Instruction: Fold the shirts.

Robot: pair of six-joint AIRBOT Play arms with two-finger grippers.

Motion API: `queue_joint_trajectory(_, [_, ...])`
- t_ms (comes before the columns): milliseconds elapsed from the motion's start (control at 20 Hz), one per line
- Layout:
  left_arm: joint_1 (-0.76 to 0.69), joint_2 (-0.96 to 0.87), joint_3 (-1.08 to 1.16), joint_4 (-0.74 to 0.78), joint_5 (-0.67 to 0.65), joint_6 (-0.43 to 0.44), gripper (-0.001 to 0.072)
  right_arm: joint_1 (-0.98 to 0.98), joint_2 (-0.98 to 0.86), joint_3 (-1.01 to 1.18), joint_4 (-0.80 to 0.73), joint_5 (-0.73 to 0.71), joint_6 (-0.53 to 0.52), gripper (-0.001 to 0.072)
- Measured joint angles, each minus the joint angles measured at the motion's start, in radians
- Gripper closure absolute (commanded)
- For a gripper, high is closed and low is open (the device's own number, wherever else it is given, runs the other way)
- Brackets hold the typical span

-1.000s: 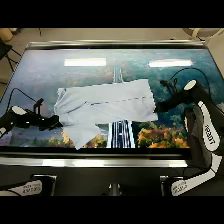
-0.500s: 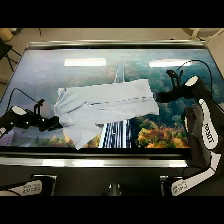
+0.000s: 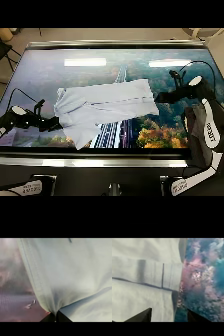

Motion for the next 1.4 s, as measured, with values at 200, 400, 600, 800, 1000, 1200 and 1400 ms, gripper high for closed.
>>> queue_joint_trajectory(200, [0.0, 0.0, 0.0, 0.0, -0.004, 0.002, 0.0678, -0.079, 0.008, -0.063, -0.015, 0.147, 0.024, 0.0218])
queue_joint_trajectory(400, [0.0, 0.0, 0.0, 0.0, -0.016, 0.003, 0.0678, -0.079, 0.013, -0.163, 0.042, 0.124, 0.031, 0.0141])
queue_joint_trajectory(600, [0.0, 0.0, 0.0, 0.0, -0.023, 0.003, 0.0678, -0.06, 0.012, -0.2, 0.124, 0.067, 0.028, 0.0093])
queue_joint_trajectory(800, [0.0, 0.0, 0.0, 0.0, -0.024, 0.004, 0.0678, -0.024, 0.011, -0.211, 0.141, 0.012, 0.042, 0.0307])
queue_joint_trajectory(1000, [0.0, 0.0, 0.0, 0.0, -0.027, 0.004, 0.0678, 0.012, 0.006, -0.217, 0.083, -0.005, 0.091, 0.0697])
queue_joint_trajectory(1200, [0.0, 0.011, 0.037, 0.001, -0.041, 0.016, 0.068, 0.02, 0.036, -0.193, 0.042, 0.011, 0.053, 0.0698])
queue_joint_trajectory(1400, [0.0, 0.129, 0.229, 0.001, -0.089, 0.023, 0.068, 0.023, 0.159, -0.044, 0.021, 0.036, -0.047, 0.0698])
